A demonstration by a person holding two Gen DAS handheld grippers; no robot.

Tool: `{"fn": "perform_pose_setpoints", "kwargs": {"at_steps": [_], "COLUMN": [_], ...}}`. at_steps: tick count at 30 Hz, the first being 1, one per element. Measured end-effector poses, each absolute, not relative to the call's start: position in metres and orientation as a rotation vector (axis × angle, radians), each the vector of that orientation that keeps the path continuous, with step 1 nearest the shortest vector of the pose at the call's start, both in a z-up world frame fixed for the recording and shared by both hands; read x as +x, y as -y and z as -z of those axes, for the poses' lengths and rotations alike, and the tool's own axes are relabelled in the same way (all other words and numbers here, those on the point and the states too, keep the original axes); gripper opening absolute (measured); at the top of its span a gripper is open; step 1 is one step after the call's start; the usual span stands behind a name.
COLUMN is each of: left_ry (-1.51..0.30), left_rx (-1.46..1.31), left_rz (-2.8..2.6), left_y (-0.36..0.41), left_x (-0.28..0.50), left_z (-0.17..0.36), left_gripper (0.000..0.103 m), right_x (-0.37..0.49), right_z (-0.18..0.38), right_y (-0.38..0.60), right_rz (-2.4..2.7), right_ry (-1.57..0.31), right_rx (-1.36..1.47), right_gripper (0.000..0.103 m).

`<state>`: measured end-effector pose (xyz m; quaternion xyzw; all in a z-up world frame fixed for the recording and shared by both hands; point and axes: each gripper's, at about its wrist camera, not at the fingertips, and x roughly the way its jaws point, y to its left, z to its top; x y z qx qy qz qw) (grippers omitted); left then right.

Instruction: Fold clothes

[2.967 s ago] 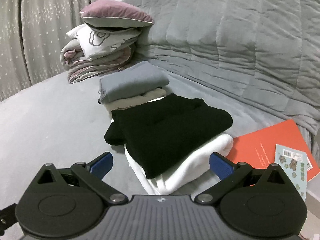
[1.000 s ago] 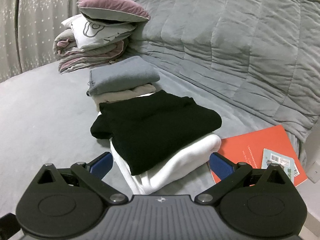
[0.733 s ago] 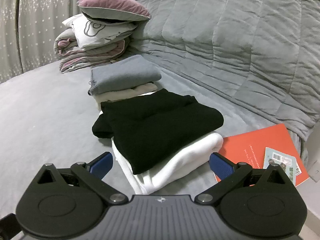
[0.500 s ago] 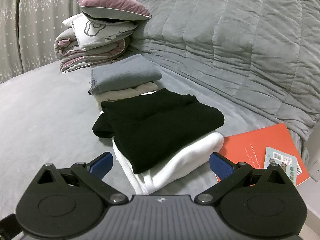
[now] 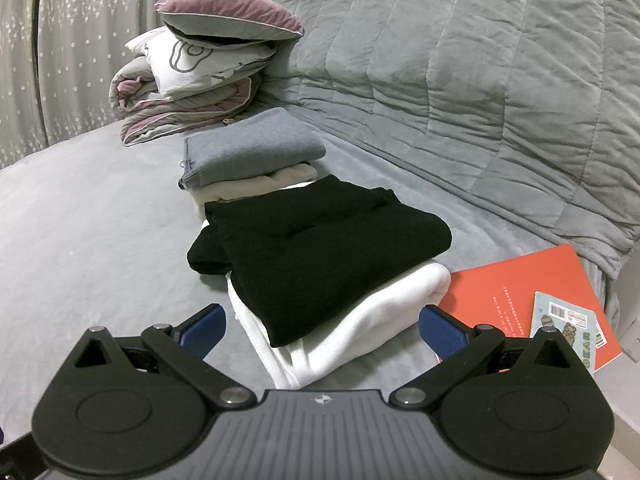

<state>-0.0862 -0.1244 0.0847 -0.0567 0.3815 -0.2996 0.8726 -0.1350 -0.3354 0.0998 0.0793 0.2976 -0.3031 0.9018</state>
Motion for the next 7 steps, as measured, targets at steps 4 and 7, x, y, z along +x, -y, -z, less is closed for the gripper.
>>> {"fn": "perform_pose_setpoints", "kwargs": {"at_steps": [4, 7], "left_ry": [-0.787, -0.786], "left_rx": [-0.102, -0.101], "left_rz": [0.628, 0.625], "left_y": [0.1265, 0.1261], "left_x": [-0.088, -0.0883], "left_z": [-0.0857, -0.0858], "left_gripper": [0.103, 0.103], "right_x": [-0.1351, -0.1355], "right_z": [-0.0999, -0.0998], "right_y": [0.3342, 0.3343], "right_rz": [0.624, 0.624], "right_ry": [-0.617, -0.617], "right_rx": [0.161, 0.163], "right_gripper": [0.103, 0.103]}}
